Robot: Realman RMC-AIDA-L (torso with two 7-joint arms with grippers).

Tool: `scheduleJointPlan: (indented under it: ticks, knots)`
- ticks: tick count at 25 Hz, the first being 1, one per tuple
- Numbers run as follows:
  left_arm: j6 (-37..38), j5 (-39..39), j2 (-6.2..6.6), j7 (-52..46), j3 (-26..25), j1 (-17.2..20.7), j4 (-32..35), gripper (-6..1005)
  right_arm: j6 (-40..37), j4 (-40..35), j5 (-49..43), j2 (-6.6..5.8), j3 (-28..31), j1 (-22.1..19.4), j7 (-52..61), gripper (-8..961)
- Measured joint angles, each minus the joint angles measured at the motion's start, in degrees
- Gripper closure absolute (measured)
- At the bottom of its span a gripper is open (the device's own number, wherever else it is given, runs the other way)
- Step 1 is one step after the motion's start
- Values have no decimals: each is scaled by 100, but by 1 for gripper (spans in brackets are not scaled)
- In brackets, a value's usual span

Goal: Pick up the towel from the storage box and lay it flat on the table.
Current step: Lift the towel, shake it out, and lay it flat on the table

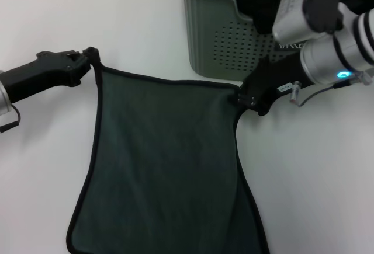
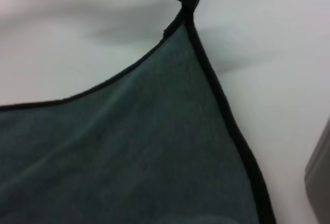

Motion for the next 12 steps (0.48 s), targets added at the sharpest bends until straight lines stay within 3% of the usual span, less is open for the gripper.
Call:
scheduleJointPlan:
  ticks: [12]
  knots:
    - [-38, 65, -6, 38, -115, 5, -17, 966, 662, -797, -761, 9, -1003, -173, 439, 912]
